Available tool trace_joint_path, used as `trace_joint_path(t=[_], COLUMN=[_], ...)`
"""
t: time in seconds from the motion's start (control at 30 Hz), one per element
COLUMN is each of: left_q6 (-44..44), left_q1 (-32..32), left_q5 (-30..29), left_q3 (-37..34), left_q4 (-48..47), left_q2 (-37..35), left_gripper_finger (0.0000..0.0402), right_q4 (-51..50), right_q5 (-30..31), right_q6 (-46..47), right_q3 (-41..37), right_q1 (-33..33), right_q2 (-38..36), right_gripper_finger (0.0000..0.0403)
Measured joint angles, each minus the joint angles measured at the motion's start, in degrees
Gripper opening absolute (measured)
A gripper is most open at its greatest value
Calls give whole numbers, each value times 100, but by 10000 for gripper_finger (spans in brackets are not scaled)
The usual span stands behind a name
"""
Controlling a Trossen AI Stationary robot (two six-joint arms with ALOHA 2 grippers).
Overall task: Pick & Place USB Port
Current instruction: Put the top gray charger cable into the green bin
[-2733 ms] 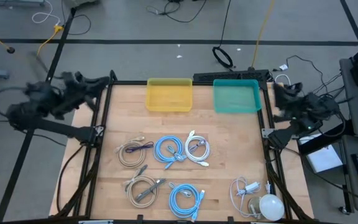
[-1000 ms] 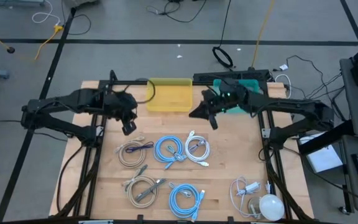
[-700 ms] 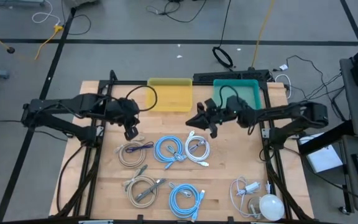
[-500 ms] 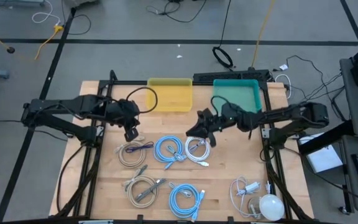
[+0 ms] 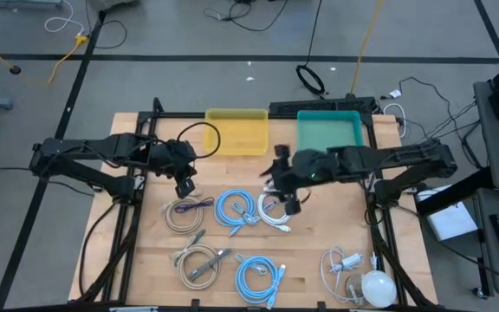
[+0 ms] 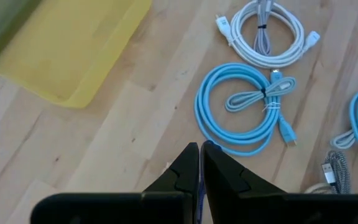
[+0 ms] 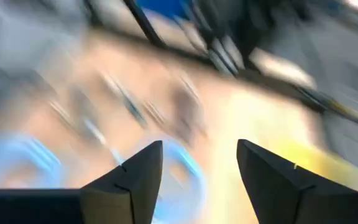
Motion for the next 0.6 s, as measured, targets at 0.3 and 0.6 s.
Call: trace_joint_path(t=[0.3, 0.6], left_q6=[2, 24], left_q1=[2, 2], left_q5=[-129, -231], left_q3=[0, 0], left_q4=[-5, -7], left_q2=[0, 0], left_gripper_finger=[24, 24], right_q4=[-1562, -304], right_q5=[-126, -639], right_q6=[705, 711], right_q3=[-566, -2195], right_q1=[-172, 184], right_q2=[122, 120], right_gripper_finger=[191, 185])
